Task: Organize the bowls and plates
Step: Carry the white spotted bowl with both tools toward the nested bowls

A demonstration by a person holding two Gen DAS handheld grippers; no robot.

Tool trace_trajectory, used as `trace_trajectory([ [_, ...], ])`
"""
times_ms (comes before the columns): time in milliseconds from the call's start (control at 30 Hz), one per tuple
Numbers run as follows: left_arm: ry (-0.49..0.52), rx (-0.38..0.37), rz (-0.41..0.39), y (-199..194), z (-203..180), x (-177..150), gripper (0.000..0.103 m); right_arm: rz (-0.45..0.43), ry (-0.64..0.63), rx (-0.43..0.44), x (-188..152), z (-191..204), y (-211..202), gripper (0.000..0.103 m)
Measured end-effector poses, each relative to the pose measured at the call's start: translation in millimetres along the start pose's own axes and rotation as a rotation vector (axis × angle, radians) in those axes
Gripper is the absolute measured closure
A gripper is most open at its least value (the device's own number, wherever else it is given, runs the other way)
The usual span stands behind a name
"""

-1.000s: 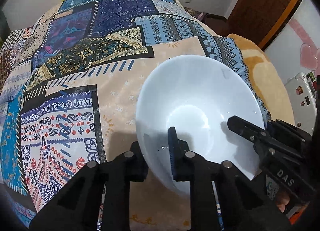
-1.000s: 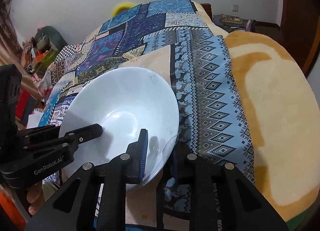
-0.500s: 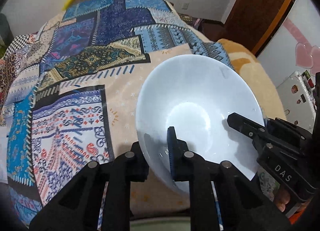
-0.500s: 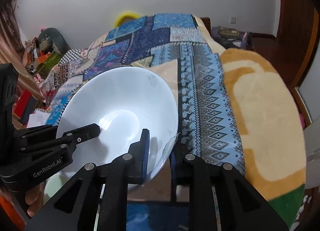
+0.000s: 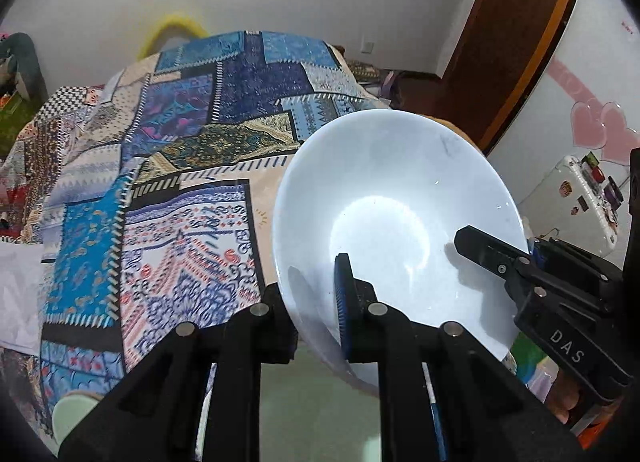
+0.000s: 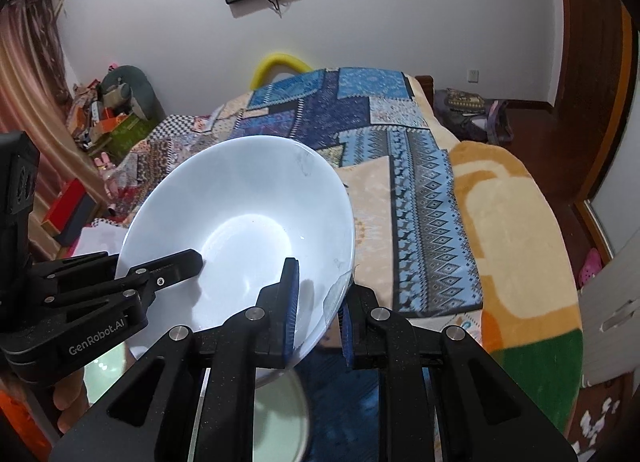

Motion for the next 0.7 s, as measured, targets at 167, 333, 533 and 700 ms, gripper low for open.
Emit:
trace_trajectory([
  [167, -0.005, 0.006, -0.029, -28, 4, -20, 0.088, -0.017, -0.018, 0.007, -7, 18, -9, 0.087],
  [333, -0.014, 0.011, -0.054, -52, 13, -40, 0.088, -0.028, -0.035, 0.015, -14, 38, -15, 0.087],
  [533, -0.037, 0.009, -0.076, -73, 28, -64, 0.088, -0.037, -0.06, 0.031, -28, 63, -21, 0.087],
  [700, -0.058, 0.019, -0.093, -90, 43, -83, 0.088, -0.033, -0.094, 0.042, -35, 86, -21, 0.087],
])
Point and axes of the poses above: each gripper's, at about its wrist camera, not at the fingertips, and y roughly the way its jaws point, z to its left, x to its top, the point moved 6 cm from there along y, roughly the way its jaws point, and after that the axes turned 13 degrees about z, right-handed, at the moved point
